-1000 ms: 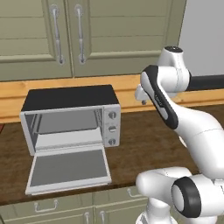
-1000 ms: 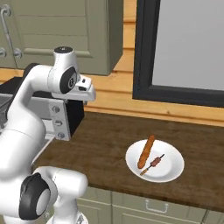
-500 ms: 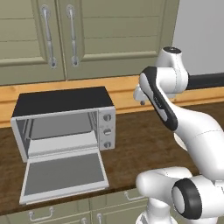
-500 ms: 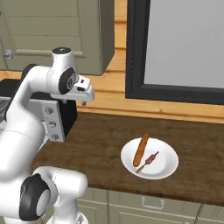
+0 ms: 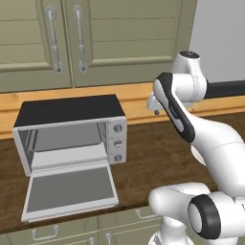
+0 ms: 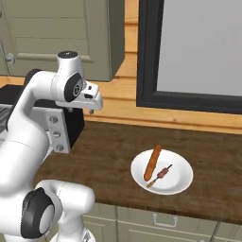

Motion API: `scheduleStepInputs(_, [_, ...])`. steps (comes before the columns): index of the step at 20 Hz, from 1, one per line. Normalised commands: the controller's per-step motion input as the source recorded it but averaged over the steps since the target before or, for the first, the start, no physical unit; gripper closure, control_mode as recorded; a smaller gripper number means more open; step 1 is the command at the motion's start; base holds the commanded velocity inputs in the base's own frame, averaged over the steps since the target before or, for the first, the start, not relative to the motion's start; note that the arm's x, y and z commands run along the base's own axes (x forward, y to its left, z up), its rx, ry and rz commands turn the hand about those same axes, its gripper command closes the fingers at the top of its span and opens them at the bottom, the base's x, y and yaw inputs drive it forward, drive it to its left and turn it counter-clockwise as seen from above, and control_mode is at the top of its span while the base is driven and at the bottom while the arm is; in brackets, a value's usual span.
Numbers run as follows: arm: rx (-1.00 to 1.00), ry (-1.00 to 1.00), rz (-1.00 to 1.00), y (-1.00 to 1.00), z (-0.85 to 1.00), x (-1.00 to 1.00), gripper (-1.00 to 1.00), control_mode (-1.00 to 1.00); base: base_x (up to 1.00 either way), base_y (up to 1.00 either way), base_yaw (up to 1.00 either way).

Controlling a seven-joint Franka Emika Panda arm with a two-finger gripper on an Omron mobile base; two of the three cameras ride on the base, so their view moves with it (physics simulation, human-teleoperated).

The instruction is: Pick up the kebab skewer and baguette bread, and place them inside the toaster oven. Close the toaster oven door and start by setting the timer.

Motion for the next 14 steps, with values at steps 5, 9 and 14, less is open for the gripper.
scheduleStepInputs(5, [0.0, 0.0, 0.0, 0.0, 0.0, 0.0, -1.0, 1.0, 0.28, 0.0, 0.11])
scheduleStepInputs(9, [0.0, 0.0, 0.0, 0.11, 0.0, -0.02, -1.0, -1.0, 0.03, 0.0, 0.0])
scheduleStepInputs(14, [-0.05, 0.0, 0.0, 0.98, -0.13, -0.23, -1.0, -1.0, 0.0, 0.0, 0.0])
